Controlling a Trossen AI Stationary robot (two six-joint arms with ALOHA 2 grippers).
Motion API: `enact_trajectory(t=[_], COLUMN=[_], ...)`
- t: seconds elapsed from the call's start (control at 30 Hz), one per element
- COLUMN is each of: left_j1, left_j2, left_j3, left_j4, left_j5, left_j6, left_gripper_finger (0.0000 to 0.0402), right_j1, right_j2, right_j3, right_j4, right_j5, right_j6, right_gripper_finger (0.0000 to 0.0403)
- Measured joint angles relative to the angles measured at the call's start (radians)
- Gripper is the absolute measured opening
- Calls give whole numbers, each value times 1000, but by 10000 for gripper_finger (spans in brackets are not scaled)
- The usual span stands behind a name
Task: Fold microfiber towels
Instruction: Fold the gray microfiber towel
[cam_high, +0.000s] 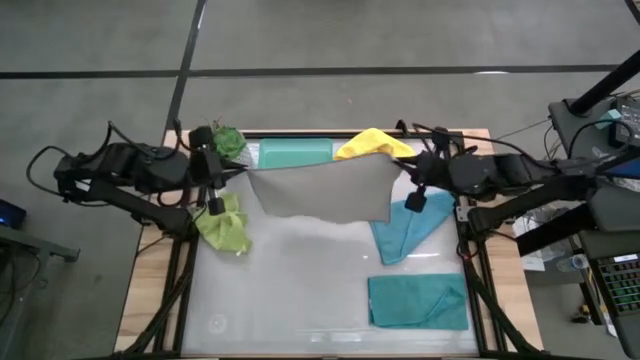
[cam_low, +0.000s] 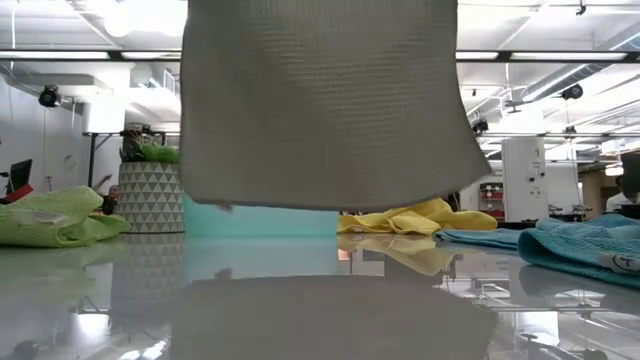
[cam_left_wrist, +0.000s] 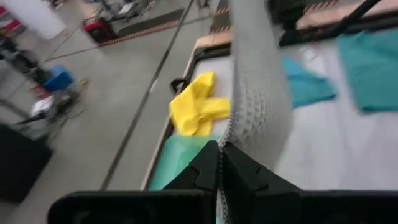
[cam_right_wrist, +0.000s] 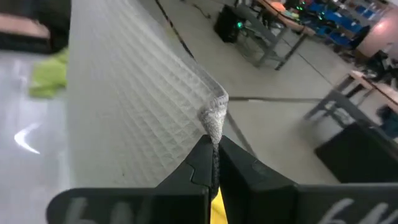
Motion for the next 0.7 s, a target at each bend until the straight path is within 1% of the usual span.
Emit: enact_trajectory(t=[0.13, 0.2, 0.3, 0.37, 0.5, 0.6, 0.7], left_j1=[2, 6, 5, 1, -25, -69, -132], left_j2=[1, -3, -9, -8, 14, 39, 77], left_j3=[0, 0, 0, 0, -11, -48, -98], left_j4=[-54, -64, -87, -111, -183, -201, -199], left_j5=[-96, -118, -119, -76, 63, 150, 224], left_j6=[-3, -7, -49, -99, -247, -340, -433], left_gripper_finger=[0, 0, 0, 0, 0, 0, 0], right_j1=[-34, -42, -38, -27, -1, 28, 77], right_j2=[48, 74, 96, 99, 98, 95, 94], right_j3=[-3, -4, -4, -4, -4, -15, -65], right_j4=[4, 6, 8, 3, -19, -51, -57], right_j5=[0, -1, -11, -52, -195, -325, -444], right_j6=[-35, -38, -42, -22, 64, 164, 261], right_gripper_finger=[8, 8, 8, 8, 8, 8, 8])
